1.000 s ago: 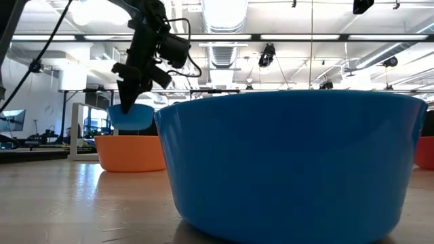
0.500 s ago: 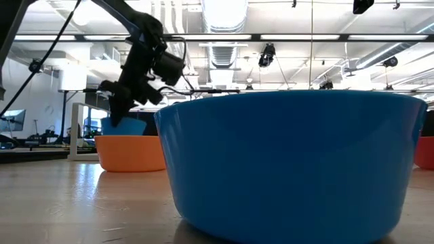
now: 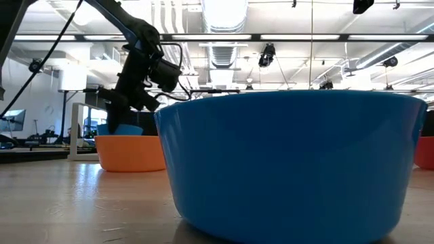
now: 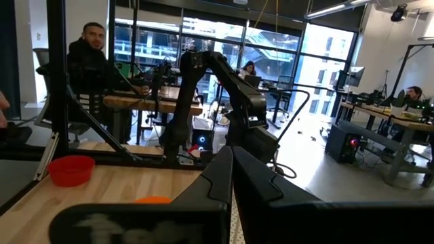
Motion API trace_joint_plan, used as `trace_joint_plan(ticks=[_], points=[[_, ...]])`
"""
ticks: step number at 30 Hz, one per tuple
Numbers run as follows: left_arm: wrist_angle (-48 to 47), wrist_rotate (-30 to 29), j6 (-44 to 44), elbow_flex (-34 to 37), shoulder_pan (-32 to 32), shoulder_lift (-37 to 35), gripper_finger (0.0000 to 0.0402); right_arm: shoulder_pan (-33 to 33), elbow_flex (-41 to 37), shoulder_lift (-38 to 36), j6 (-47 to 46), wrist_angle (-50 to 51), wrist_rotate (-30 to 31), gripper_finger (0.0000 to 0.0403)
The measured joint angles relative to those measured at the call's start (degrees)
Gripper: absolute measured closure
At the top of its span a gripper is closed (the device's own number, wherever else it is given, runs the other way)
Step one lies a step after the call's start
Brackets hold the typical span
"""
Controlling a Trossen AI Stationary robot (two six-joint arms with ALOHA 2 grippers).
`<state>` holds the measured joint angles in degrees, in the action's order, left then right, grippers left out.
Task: Pick & Place Mini bowls
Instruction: Put the left blue bowl on the shelf
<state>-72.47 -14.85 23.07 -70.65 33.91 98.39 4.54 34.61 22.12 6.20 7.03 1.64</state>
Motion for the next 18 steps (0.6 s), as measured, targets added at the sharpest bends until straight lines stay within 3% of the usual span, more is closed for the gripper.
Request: trace_joint_plan(ticks=[18], points=[[6.22,1.32,0.95,6.56,1.01,-0.07,0.0401,0.00,0.00,-0.01,-0.02,-0.02,0.01,0.0394]])
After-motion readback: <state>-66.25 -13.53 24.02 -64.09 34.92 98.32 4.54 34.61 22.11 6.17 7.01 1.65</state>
